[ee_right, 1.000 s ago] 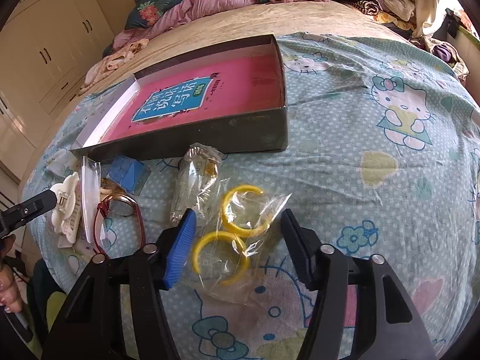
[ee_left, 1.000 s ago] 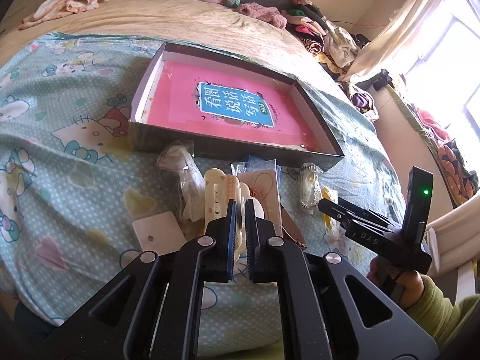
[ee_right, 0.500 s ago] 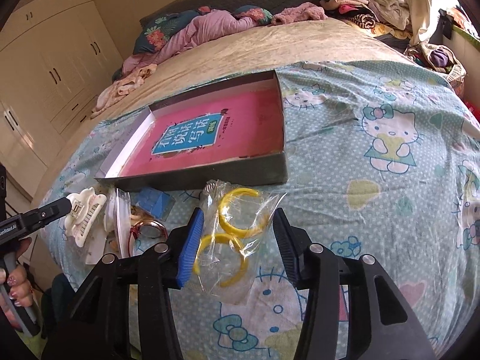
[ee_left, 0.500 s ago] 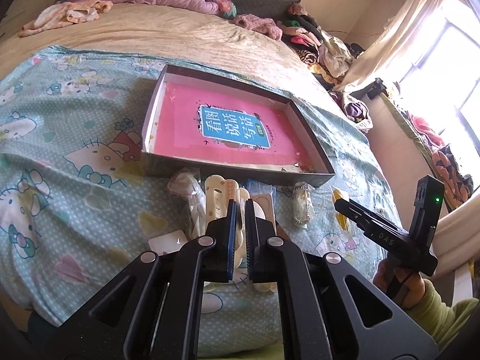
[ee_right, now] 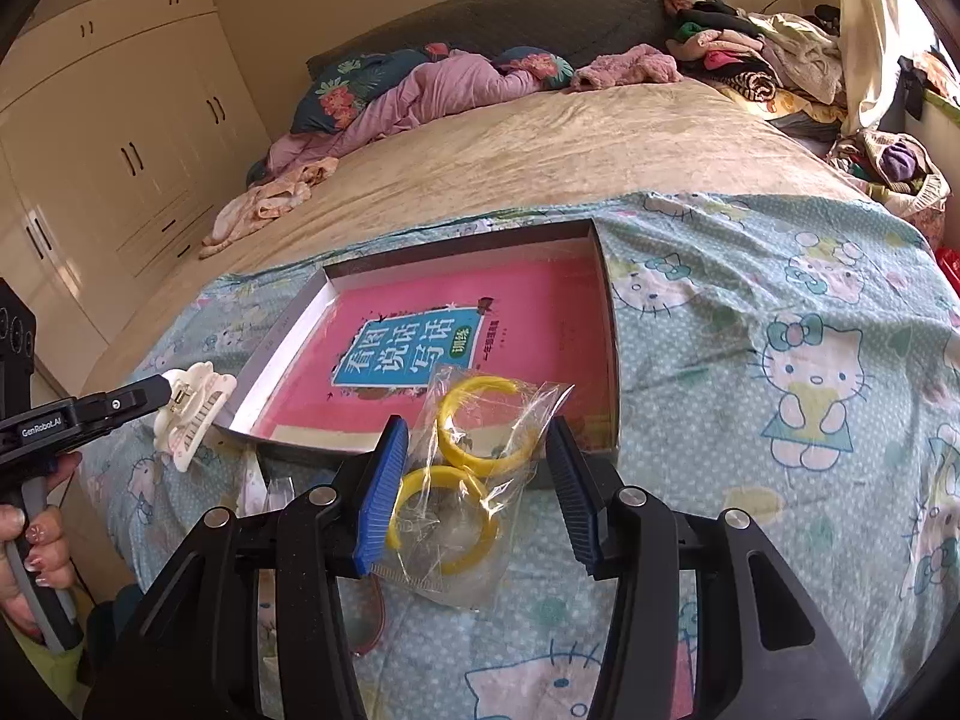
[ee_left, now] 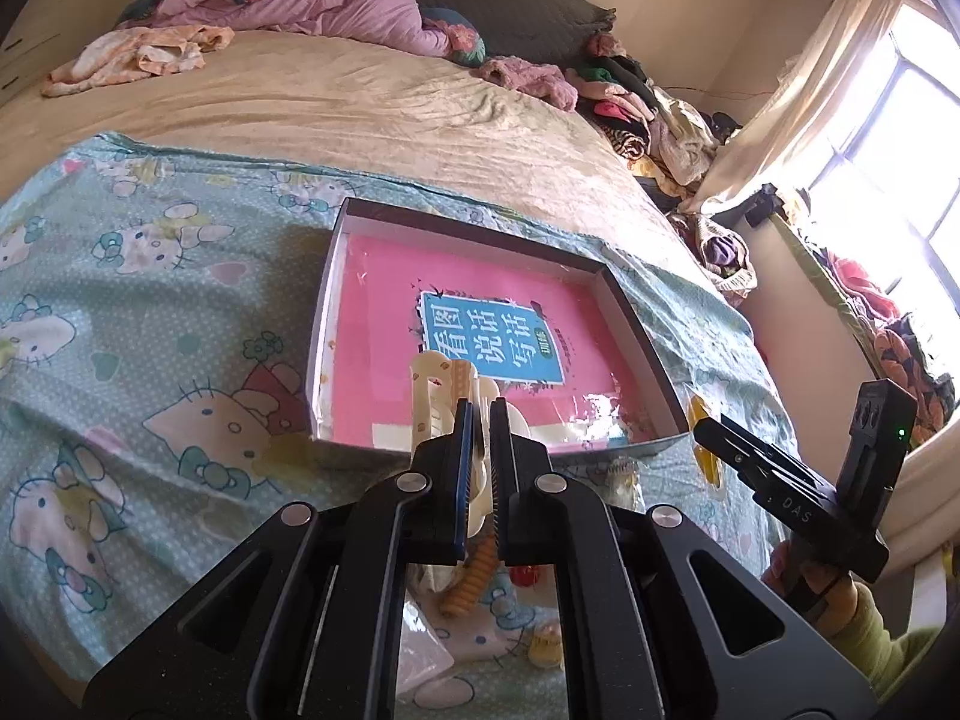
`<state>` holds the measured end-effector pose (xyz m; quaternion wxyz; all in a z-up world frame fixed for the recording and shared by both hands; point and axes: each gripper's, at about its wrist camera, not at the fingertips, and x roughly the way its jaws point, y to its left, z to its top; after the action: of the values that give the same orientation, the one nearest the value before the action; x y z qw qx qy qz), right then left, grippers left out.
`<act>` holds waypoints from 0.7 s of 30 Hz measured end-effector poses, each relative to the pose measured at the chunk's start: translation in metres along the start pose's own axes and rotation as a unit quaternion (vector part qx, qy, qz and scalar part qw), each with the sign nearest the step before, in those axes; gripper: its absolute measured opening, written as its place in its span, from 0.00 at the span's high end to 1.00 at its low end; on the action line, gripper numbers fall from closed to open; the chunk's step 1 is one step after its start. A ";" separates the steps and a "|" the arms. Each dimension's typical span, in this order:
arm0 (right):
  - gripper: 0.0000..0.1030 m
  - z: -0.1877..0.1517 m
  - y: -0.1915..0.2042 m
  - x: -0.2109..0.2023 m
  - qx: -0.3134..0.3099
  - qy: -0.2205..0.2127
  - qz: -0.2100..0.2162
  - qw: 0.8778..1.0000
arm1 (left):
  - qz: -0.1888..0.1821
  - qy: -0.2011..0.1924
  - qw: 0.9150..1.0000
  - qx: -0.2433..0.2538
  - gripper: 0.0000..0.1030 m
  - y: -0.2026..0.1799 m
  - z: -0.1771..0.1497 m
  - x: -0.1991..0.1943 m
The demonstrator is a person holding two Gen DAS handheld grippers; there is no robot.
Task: Organize jewelry
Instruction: 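Carry claw clip into pink tray with left tool while right tool drops bangle bag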
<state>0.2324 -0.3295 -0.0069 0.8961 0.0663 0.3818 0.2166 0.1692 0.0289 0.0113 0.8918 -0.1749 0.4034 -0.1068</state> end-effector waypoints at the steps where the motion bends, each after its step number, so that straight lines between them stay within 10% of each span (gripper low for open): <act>1: 0.55 0.004 0.000 0.003 -0.001 -0.001 -0.001 1.000 | 0.001 -0.001 1.000 -0.002 1.00 0.002 0.003 0.002; 21: 0.55 0.034 -0.012 0.067 -0.019 0.016 -0.044 0.999 | 0.053 -0.008 0.999 0.006 0.99 0.019 0.031 0.063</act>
<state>0.3021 -0.3096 -0.0310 0.8996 0.0287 0.3946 0.1848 0.2350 0.0325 -0.0202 0.9003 -0.1485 0.4047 -0.0605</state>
